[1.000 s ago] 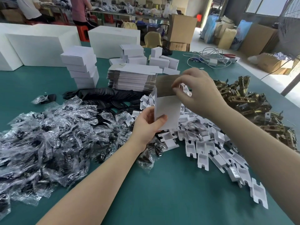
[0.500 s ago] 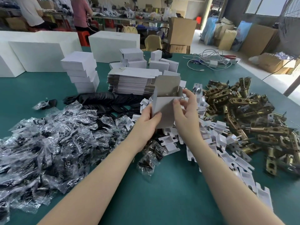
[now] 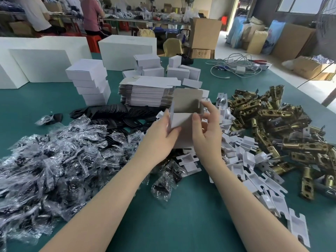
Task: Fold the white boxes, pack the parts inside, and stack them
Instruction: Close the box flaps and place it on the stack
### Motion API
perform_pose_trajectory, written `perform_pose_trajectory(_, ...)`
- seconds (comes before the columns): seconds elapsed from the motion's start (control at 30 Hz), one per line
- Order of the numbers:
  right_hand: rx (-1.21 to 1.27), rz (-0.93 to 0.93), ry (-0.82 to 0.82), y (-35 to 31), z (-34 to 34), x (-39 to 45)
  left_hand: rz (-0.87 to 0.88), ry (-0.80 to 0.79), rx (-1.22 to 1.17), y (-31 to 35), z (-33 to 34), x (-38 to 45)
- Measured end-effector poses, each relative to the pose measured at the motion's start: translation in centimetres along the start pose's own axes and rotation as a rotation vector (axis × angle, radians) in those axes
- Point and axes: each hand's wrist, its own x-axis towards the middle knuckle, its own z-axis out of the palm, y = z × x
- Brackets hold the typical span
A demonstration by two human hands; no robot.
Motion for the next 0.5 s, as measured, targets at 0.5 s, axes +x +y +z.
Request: perform_pose_trajectory(0.5,-0.062,0.005,-0.068,-0.5,0.0,0.9,0.231,0.206,-0.127,0.0,-1.0,-0.1)
